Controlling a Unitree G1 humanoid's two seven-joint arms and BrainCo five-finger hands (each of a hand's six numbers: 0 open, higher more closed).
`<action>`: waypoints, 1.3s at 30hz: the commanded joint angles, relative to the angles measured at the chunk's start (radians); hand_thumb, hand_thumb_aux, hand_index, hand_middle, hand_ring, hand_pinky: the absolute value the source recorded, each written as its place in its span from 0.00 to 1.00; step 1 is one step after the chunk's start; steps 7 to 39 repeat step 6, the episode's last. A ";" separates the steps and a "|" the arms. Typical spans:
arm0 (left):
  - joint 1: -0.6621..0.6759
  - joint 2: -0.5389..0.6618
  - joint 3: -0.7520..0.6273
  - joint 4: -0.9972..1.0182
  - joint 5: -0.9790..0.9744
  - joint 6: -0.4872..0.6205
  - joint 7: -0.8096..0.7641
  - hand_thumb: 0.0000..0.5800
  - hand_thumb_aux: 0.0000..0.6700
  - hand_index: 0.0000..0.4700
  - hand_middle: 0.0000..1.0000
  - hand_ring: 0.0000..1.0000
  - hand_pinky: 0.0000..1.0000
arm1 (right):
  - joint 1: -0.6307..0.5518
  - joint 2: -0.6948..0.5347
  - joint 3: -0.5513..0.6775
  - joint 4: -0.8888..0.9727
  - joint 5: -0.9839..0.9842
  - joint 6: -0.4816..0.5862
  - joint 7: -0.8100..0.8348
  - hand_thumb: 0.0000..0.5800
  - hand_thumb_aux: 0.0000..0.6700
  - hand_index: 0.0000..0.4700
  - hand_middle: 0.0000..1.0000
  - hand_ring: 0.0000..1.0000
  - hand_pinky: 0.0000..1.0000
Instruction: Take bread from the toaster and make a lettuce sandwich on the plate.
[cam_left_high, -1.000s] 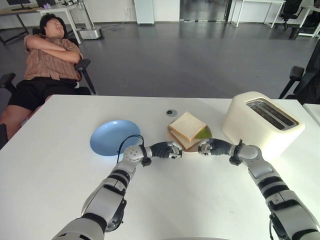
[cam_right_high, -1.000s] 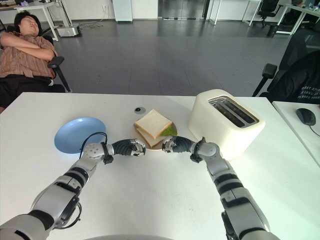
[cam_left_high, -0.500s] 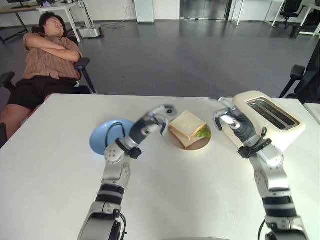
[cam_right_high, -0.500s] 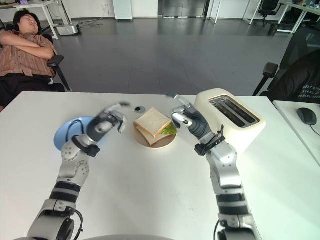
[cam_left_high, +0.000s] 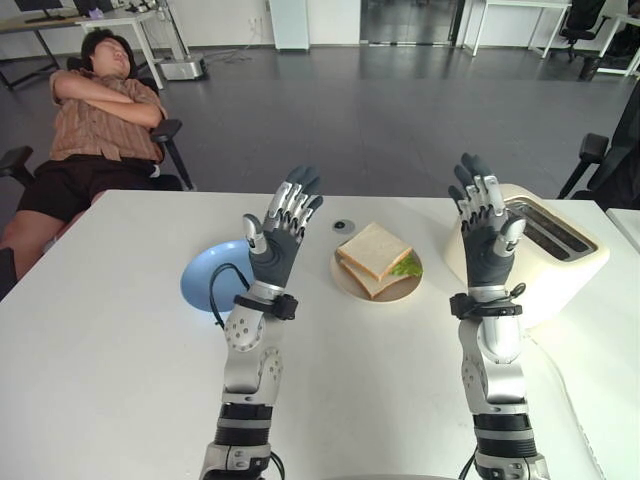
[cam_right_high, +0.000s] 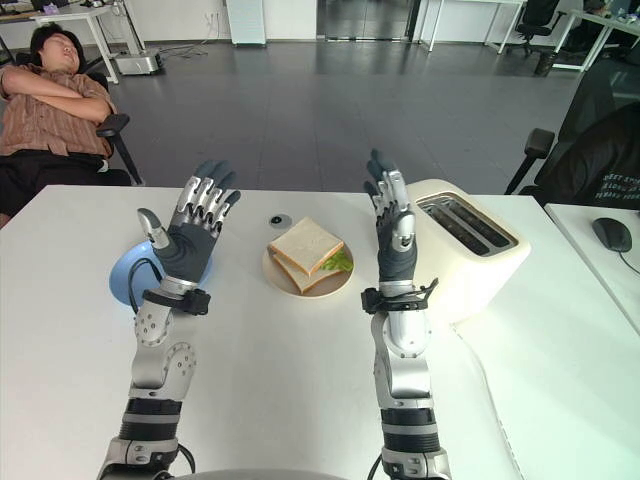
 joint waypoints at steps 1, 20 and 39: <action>0.011 0.001 0.004 -0.008 -0.014 0.006 -0.012 0.00 0.00 0.00 0.00 0.00 0.00 | 0.011 -0.004 -0.013 -0.020 0.024 0.007 0.005 0.00 0.00 0.00 0.00 0.00 0.00; 0.004 0.005 0.005 0.003 0.000 -0.013 -0.018 0.00 0.00 0.00 0.00 0.00 0.00 | 0.025 0.002 0.020 -0.014 0.013 0.009 0.023 0.00 0.00 0.00 0.00 0.00 0.00; 0.004 0.005 0.005 0.003 0.000 -0.013 -0.018 0.00 0.00 0.00 0.00 0.00 0.00 | 0.025 0.002 0.020 -0.014 0.013 0.009 0.023 0.00 0.00 0.00 0.00 0.00 0.00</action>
